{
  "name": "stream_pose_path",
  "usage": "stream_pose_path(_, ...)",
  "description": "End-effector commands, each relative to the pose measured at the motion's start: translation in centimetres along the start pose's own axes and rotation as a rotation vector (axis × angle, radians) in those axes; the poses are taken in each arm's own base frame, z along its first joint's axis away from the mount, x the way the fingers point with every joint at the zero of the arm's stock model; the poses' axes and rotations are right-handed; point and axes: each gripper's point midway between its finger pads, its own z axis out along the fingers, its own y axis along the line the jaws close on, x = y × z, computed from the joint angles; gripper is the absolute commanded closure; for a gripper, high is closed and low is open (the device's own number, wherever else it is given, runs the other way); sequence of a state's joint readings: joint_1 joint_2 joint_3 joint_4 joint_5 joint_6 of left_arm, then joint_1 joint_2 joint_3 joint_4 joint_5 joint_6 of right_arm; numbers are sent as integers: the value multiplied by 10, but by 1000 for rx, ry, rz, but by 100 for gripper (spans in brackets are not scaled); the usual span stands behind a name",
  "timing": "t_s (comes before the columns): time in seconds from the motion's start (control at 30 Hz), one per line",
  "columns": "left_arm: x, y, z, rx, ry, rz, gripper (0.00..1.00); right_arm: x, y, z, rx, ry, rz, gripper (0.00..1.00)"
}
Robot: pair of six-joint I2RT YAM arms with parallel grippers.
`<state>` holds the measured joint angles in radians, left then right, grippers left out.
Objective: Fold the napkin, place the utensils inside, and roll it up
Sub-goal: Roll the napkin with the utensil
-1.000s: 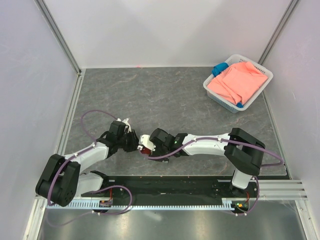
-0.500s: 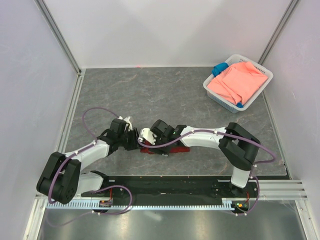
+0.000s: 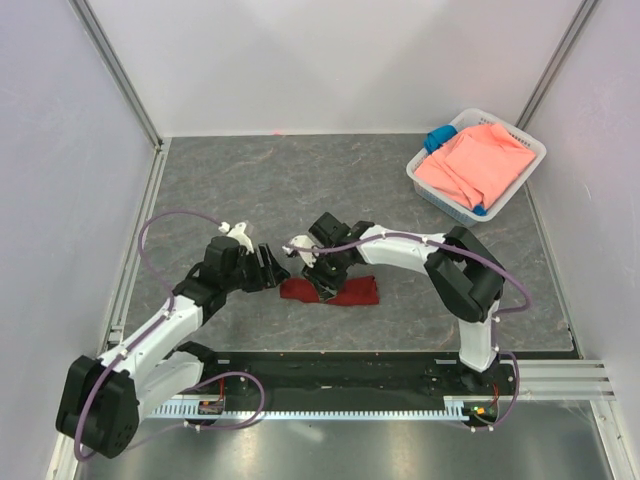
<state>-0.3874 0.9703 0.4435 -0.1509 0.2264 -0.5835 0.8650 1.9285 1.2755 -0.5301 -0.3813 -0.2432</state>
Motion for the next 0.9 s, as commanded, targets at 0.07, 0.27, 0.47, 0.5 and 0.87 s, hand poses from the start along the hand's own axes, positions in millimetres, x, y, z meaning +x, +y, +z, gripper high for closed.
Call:
stream_pose_path(0.07,13,5,-2,18,8,2,29,32,27,9,-253,155,310,65)
stream_pose_path(0.27,21,-1,2,76,22,-5,29,26,20,10,-357,127,469,66)
stream_pose_path(0.47,23,1,14,97,14,-20,29,24,17,9,-403,113,517,66)
stream_pose_path(0.5,22,0,15,104,10,-21,29,24,15,9,-409,111,525,66)
stream_pose_path(0.87,19,-10,20,185,-29,-17,33,26,6,16,-406,118,562,67)
